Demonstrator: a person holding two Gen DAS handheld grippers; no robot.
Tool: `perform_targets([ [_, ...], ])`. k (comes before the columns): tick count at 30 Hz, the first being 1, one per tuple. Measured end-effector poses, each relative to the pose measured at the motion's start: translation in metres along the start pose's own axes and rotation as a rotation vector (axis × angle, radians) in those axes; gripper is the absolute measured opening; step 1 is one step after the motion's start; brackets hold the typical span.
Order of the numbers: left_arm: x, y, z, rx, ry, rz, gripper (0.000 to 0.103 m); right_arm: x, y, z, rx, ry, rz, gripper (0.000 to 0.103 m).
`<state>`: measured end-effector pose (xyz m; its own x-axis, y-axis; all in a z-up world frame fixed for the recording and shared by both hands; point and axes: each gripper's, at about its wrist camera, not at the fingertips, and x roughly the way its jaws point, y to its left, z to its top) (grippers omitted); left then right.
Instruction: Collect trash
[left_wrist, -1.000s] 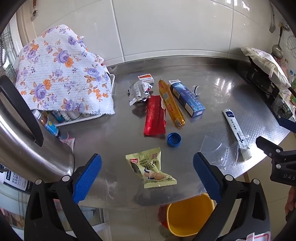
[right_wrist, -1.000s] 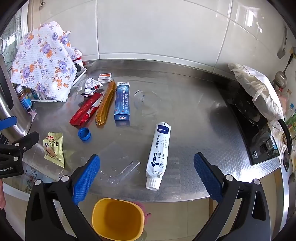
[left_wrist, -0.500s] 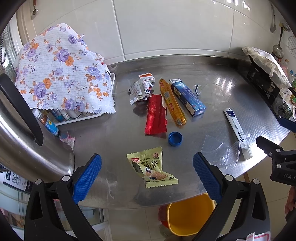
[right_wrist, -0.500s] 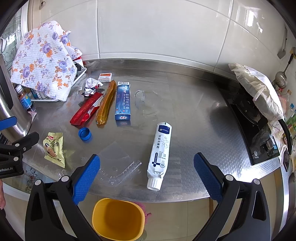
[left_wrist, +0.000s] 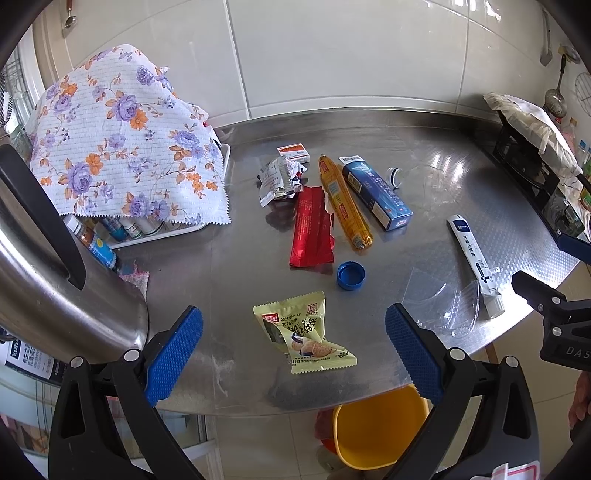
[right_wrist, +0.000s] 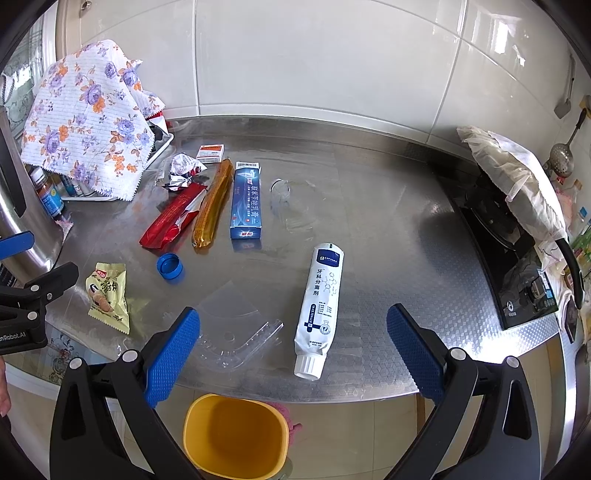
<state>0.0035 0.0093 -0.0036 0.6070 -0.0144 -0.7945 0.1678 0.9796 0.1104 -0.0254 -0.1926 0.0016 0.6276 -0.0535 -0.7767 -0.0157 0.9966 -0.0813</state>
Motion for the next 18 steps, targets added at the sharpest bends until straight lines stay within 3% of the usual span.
perform_targets([
  [18,-0.0004,0.0014,-0.0026,0.001,0.001,0.003,0.098,-0.0025,0.0,-0.0017,-0.004,0.0,0.0,0.1],
])
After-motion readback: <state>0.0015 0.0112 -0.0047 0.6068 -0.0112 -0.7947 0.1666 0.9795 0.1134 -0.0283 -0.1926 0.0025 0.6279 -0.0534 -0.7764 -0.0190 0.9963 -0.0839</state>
